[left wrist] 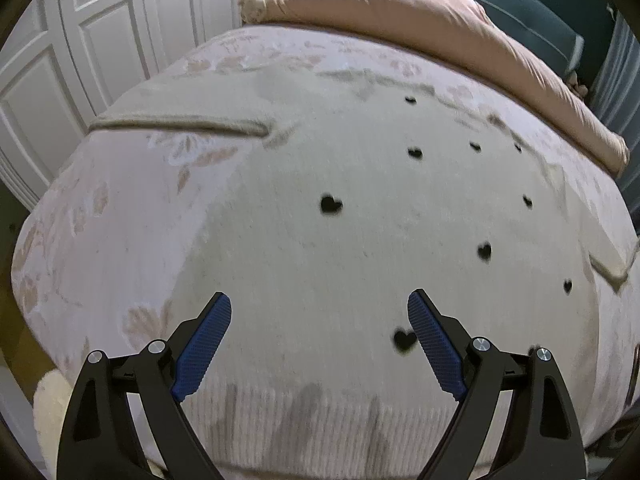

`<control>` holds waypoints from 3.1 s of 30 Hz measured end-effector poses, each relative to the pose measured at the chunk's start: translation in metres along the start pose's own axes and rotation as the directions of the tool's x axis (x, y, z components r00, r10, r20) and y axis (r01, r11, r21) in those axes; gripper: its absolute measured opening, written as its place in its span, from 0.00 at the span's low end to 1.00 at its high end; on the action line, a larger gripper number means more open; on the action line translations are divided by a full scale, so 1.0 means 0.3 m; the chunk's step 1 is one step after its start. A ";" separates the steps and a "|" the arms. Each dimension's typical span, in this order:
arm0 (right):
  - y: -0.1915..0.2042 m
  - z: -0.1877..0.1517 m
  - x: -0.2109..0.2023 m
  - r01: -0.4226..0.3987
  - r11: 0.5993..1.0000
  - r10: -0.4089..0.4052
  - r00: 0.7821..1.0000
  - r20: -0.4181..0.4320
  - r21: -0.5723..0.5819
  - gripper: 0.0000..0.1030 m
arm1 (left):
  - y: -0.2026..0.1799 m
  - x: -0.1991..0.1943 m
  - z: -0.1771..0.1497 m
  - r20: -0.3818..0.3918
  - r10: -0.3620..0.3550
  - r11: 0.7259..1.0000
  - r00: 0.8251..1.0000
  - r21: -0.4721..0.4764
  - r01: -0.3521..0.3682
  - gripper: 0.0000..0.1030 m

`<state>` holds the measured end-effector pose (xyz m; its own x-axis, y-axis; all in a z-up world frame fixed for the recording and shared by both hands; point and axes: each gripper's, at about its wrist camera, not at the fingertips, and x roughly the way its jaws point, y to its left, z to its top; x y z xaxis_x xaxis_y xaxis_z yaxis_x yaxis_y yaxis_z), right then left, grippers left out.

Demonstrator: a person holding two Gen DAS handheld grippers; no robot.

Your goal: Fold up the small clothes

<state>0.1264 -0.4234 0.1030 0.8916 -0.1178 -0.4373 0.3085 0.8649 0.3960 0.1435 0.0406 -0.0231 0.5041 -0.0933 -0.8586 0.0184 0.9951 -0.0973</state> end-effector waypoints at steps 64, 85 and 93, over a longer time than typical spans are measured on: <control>-0.091 -0.527 0.175 0.094 0.922 0.068 0.916 -0.396 0.376 0.42 | -0.115 0.555 0.512 -0.050 -0.370 0.886 0.928 -0.318 0.336 0.06; -0.042 -0.432 0.057 0.192 0.964 -0.134 0.949 -0.286 0.185 0.11 | -0.165 0.558 0.378 0.099 -0.294 0.943 0.951 -0.135 0.306 0.12; -0.014 -0.483 0.378 0.199 0.974 -0.227 0.890 -0.395 -0.111 0.00 | -0.119 0.588 0.367 0.138 -0.350 0.914 0.927 -0.169 0.370 0.13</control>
<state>0.1783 -0.3697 -0.0651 0.5926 -0.1080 -0.7982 0.4409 0.8729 0.2092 0.3268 -0.0077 -0.1158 0.5800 -0.4299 -0.6919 0.0576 0.8689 -0.4916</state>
